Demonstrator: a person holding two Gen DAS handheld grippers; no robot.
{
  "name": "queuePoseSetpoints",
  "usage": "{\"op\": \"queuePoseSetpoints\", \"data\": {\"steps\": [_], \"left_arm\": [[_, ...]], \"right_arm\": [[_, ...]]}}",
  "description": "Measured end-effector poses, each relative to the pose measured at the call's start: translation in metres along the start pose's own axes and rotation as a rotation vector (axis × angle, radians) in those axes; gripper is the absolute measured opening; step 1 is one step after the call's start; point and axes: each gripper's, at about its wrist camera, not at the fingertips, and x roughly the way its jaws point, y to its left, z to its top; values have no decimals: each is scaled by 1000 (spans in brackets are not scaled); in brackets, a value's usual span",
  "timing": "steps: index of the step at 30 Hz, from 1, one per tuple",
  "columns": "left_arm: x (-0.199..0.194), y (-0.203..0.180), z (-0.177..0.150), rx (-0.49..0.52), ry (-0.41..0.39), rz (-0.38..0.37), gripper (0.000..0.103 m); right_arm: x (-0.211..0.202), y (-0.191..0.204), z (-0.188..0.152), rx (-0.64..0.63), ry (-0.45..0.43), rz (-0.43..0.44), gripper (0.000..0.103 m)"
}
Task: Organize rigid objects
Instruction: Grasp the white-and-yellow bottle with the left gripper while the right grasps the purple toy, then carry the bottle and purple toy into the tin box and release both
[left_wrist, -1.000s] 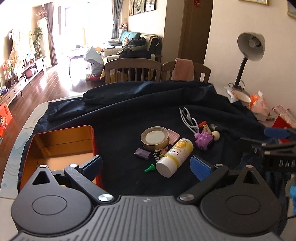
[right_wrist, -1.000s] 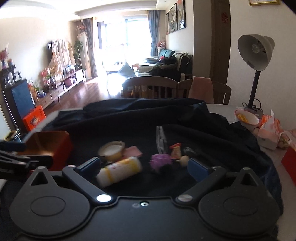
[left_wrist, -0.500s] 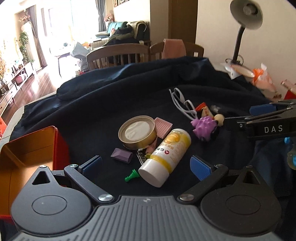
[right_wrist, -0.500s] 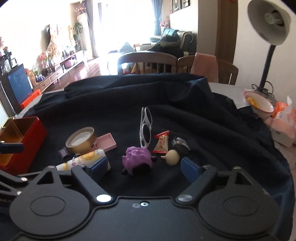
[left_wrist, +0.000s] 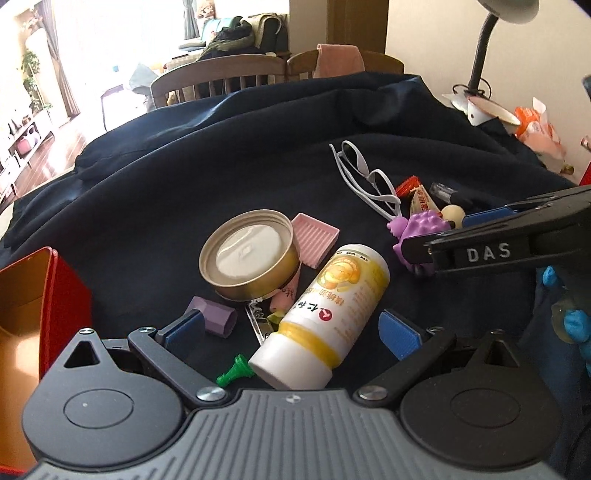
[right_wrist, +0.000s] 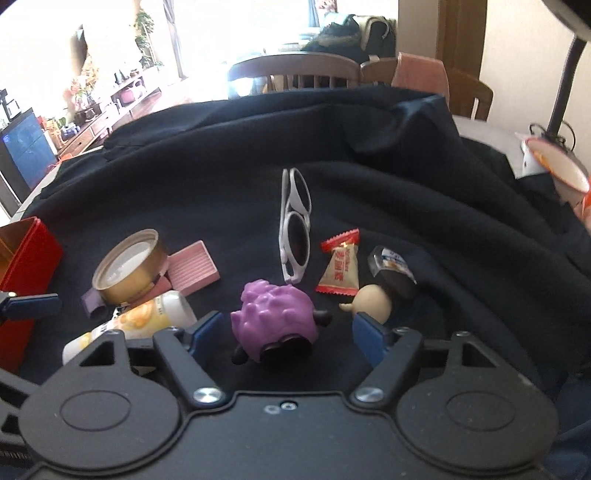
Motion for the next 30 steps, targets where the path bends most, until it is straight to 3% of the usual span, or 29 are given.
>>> {"op": "queuePoseSetpoints", "data": {"steps": [3,7,12,19,30], "left_arm": [[4,-3,1,20,2,-8,99],[8,-7,2,40,6,-17,82],[8,-10,2,45,1,-31,70],[6,-16,1,82,10,-30,52],[-4,-9,3,-4,54,-41,45]], "right_arm": [[6,-2,1,23,14,5,72],[10,-2,1,42,33,14,67],[9,1,0,48,35,15,60],[9,2,1,63,41,11,59],[-14,0,-7,47,17,32,58]]}}
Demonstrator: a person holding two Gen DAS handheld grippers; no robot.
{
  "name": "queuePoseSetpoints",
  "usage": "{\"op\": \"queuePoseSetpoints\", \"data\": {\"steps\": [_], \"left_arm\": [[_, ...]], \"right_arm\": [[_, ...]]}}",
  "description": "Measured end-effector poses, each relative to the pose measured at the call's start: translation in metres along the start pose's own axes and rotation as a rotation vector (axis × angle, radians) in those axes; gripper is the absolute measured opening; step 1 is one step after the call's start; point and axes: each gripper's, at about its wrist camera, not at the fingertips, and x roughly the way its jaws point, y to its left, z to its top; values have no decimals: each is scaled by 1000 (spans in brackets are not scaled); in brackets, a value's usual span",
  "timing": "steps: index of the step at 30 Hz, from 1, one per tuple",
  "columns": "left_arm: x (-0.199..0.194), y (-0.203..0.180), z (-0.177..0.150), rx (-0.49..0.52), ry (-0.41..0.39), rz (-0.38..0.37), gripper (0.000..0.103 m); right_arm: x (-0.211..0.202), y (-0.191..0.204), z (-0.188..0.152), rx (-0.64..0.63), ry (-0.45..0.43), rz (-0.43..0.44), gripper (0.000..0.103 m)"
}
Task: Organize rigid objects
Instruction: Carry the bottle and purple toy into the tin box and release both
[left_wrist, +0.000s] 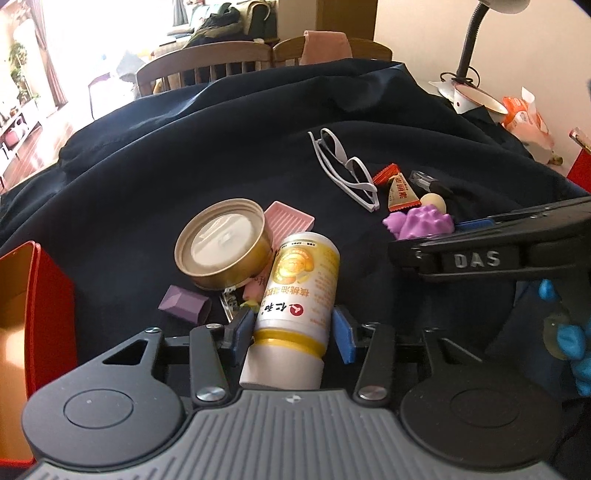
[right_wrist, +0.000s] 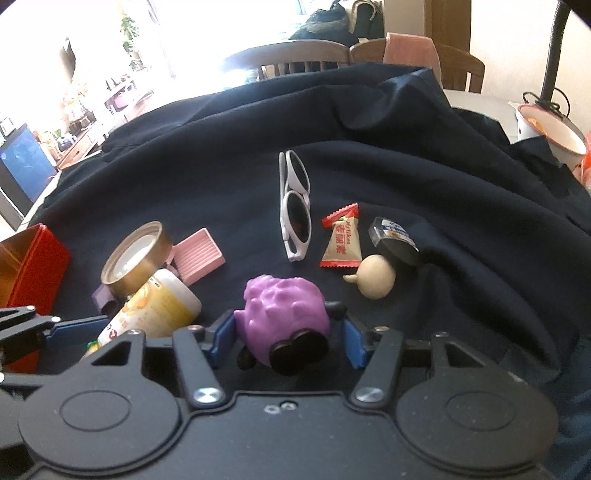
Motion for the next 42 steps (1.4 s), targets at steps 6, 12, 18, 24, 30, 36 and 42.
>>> {"op": "queuePoseSetpoints", "data": {"steps": [6,12,18,24,30,36,42], "left_arm": [[-17,5,-4,-38,-13,2,45],[-35,14,-10,-94,-23,23,45],[-62,32,-16,-184,-45,47,45],[-94,61,-24,-297,-66,94,45],[-123,97,-33,-359,-100,138,45],[-136,152,-45,-426,-123,159,45],[-140,201,-55,-438,-129,168,45]], "right_arm": [[-21,5,0,-11,-15,23,58],[-46,18,-1,-55,-54,49,58],[-64,38,3,-114,-67,106,58],[-78,66,6,-183,-74,168,58],[-87,103,9,-249,-86,213,58],[-86,157,9,-308,-86,227,58],[-74,215,6,-356,-88,231,58]]}}
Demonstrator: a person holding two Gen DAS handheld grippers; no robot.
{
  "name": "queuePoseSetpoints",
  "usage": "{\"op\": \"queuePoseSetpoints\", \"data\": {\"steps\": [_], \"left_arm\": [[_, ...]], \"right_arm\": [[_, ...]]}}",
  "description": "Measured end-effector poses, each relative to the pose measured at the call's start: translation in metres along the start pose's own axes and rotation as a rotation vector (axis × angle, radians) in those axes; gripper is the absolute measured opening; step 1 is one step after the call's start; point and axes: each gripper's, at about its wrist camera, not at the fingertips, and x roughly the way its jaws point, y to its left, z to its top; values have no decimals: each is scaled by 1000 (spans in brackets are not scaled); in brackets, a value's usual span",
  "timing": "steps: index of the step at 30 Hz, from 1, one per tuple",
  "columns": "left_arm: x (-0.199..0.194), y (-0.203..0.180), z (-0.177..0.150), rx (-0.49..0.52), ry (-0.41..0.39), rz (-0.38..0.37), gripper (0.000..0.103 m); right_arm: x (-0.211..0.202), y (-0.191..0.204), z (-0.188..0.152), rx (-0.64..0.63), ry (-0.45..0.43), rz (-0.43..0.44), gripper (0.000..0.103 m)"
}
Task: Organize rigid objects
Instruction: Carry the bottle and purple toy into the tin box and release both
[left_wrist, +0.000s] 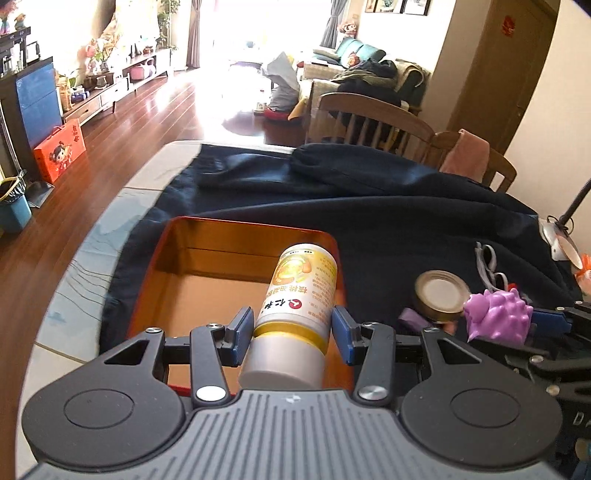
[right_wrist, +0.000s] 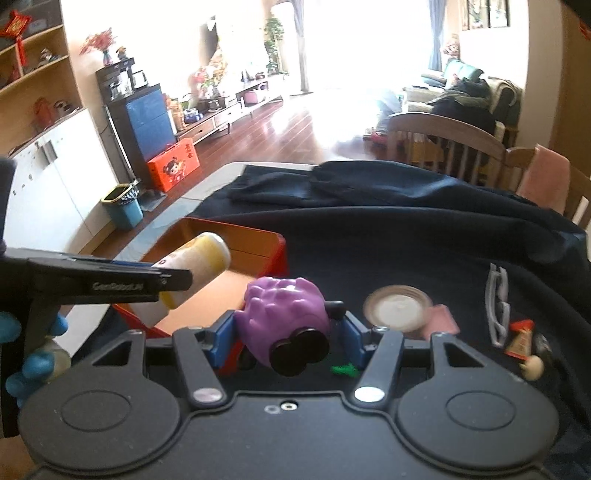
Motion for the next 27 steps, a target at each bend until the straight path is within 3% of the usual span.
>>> {"op": "queuePoseSetpoints", "data": {"steps": [11,27], "left_arm": [[40,65,19,-7,39,22,45],[95,84,35,32,80,43,45]], "right_arm": [[65,60,18,-70,57,0,58],[135,95,20,-276,161,-19,58]]}}
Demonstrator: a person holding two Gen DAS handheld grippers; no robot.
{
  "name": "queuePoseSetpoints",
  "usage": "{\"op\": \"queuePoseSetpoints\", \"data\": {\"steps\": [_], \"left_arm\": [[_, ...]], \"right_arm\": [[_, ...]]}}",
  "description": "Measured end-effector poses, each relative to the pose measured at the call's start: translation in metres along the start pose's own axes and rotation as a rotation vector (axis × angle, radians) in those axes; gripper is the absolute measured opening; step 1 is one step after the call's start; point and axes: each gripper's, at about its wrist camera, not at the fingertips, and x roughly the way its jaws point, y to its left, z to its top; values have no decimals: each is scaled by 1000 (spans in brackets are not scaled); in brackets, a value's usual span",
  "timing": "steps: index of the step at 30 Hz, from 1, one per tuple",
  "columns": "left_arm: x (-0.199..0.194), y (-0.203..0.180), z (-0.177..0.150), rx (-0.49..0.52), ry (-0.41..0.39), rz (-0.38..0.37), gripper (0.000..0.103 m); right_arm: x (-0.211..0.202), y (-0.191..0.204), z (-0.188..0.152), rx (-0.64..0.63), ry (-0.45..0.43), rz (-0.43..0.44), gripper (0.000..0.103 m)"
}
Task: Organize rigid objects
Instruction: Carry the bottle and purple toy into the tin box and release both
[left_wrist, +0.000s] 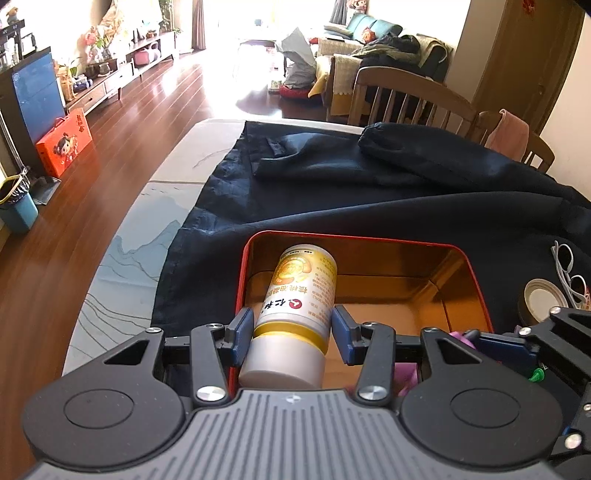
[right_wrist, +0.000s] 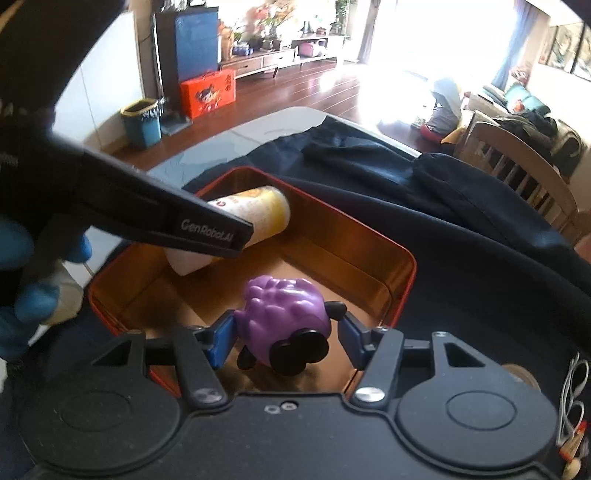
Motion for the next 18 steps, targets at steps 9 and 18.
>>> {"op": "queuePoseSetpoints", "data": {"steps": [9,18], "left_arm": [[6,-5,-1,38,9,-15,45],[9,-9,-5,38,47,-14,44]], "right_arm": [[15,8,-5,3,46,51,58],[16,4,-10,39,65,56,62]]}}
